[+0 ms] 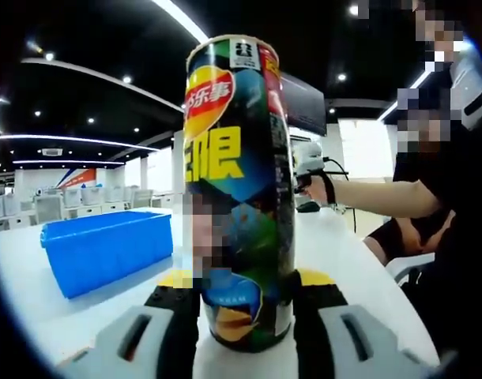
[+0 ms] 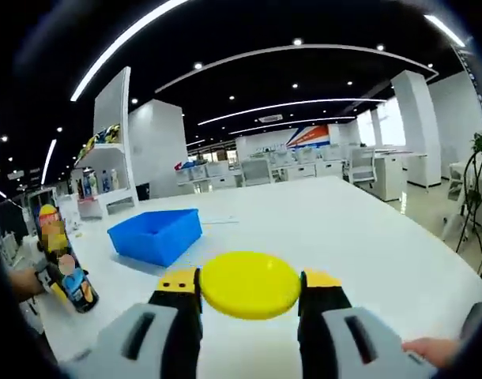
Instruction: Open the lid of the chip container on the table, take out the chips, place them into the box in front of the container, and close the lid
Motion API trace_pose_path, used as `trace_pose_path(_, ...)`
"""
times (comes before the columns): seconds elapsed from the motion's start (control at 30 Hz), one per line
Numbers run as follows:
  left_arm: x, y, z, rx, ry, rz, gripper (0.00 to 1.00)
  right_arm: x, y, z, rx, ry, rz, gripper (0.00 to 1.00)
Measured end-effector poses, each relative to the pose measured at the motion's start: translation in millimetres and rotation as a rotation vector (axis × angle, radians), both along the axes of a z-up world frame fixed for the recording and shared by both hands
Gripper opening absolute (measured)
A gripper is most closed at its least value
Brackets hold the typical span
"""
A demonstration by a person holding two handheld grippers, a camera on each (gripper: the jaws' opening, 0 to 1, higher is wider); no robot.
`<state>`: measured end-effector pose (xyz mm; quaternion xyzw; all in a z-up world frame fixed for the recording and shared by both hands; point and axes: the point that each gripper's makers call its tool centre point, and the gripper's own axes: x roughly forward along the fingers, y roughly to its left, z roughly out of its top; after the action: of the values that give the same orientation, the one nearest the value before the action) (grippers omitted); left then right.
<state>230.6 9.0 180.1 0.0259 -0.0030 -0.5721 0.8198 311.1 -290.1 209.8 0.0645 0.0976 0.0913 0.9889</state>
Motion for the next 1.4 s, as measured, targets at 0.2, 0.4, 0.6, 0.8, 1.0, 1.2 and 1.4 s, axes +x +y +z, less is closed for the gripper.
trace_pose_path(0.2,-0.1,-0.2,-0.8,0.006,-0.002,0.001,0.47,-2.6,3.5,-18.0,-0.041,0.028,-0.005,0.42)
trace_pose_path(0.4,0.0,-0.3,-1.6,0.011,-0.003,0.002,0.47,-7.4,15.1,-35.3,-0.047,0.056,0.002,0.42)
trace_pose_path(0.6,-0.3,-0.5,-2.3,0.015,-0.004,0.003,0.47,-10.6,20.0,-46.1,-0.064,0.057,0.005,0.42)
trace_pose_path(0.8,-0.3,-0.5,-3.0,0.018,-0.005,0.004,0.47,-11.8,22.4,-51.4,-0.08,0.056,-0.006,0.42)
trace_pose_path(1.0,-0.4,-0.8,-3.7,0.022,-0.008,0.004,0.47,-14.5,24.7,-56.6,-0.091,0.047,-0.015,0.42)
trace_pose_path(1.2,-0.3,-0.8,-4.7,0.029,-0.013,0.005,0.47,-17.8,27.7,-57.0,-0.137,0.032,-0.024,0.42)
trace_pose_path(1.4,-0.7,-0.9,-5.5,0.035,-0.014,0.007,0.47,-21.5,29.3,-57.9,-0.132,0.036,-0.028,0.42)
